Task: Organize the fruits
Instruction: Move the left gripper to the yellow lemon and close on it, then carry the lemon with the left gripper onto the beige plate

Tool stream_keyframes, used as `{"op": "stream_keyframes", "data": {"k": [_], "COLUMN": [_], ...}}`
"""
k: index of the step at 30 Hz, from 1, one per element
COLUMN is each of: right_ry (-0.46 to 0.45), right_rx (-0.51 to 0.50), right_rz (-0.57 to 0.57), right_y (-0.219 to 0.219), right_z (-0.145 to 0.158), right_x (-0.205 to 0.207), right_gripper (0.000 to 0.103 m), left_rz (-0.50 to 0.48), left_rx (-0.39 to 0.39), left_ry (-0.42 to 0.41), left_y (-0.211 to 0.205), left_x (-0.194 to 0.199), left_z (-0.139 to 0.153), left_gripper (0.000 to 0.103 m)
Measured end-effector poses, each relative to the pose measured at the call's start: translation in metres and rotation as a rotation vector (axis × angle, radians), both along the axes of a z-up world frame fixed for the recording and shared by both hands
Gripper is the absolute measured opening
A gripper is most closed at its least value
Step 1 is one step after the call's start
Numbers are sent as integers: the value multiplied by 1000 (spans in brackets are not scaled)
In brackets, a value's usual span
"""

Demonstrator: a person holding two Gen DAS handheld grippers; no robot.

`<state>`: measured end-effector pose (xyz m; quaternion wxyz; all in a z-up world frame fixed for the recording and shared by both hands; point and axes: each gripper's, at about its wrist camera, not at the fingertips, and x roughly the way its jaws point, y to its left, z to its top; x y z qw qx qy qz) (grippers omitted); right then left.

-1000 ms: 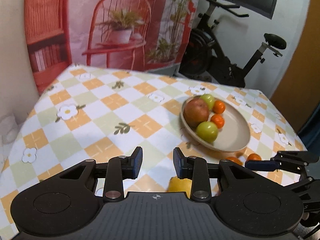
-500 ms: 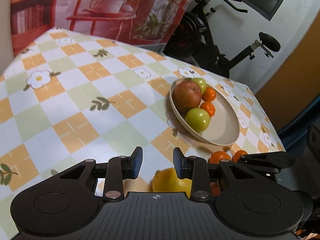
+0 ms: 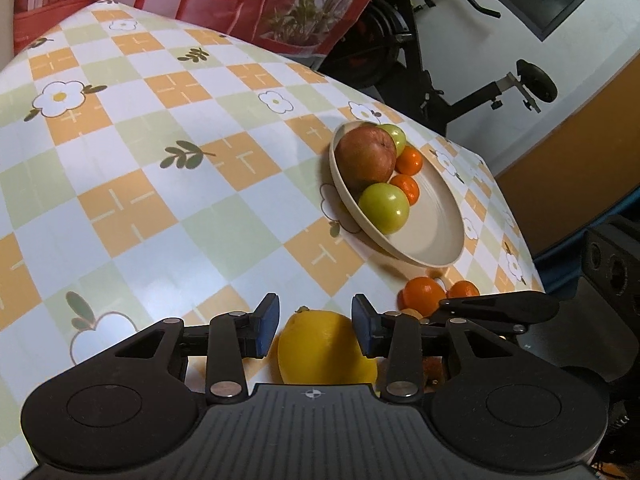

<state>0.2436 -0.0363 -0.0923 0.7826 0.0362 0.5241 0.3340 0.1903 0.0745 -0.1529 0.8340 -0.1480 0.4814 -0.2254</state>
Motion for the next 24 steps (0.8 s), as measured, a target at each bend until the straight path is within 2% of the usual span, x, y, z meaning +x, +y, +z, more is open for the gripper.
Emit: {"op": "stream_keyframes", "data": {"k": [14, 21, 24], "right_ry": [51, -28, -99], "right_rx": [6, 13, 38], "right_rz": [20, 15, -1], "right_y": [6, 3, -4], "right_z": [-8, -2, 9], "right_x": [9, 2, 1], "right_gripper": [50, 49, 49], "left_rz": [-9, -3, 16], "left_rx": [-44, -46, -62], "left_ry": [22, -18, -63], "left_y": [8, 5, 5], "left_x": [-3, -6, -4], "left_z": [-2, 6, 18], "left_gripper": [41, 39, 39]}}
